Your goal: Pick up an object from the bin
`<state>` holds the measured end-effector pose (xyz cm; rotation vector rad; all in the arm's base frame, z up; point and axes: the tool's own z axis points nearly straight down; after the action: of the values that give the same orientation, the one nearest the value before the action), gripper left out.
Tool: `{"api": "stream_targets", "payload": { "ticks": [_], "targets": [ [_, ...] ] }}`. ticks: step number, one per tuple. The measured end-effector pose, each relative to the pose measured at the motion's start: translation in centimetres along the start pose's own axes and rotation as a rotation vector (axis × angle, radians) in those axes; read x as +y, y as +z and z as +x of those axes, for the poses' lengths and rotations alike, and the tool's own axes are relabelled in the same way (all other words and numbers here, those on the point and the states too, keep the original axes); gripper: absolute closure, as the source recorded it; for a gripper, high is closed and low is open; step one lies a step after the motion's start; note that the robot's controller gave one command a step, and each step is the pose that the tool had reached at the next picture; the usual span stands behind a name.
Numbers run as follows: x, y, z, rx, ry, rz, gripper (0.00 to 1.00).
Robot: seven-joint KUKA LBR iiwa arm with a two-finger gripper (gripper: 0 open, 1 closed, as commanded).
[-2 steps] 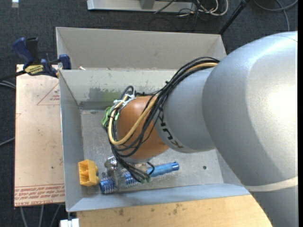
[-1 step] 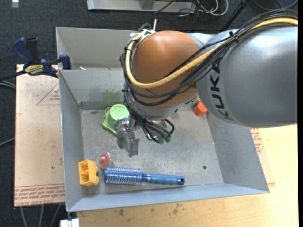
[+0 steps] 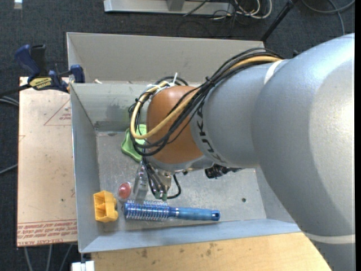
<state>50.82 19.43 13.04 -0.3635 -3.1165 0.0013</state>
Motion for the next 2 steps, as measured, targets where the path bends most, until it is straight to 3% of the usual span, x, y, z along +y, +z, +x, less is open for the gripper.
{"api": "stream_targets", "payload": {
  "ticks": [1,2],
  "targets": [
    [0.0,-0.1,-0.1,-0.003,0.000,-0.002,0.00],
    [-0.2,6.4,1.6,0.002,0.012,0.002,0.00]
  ]
}}
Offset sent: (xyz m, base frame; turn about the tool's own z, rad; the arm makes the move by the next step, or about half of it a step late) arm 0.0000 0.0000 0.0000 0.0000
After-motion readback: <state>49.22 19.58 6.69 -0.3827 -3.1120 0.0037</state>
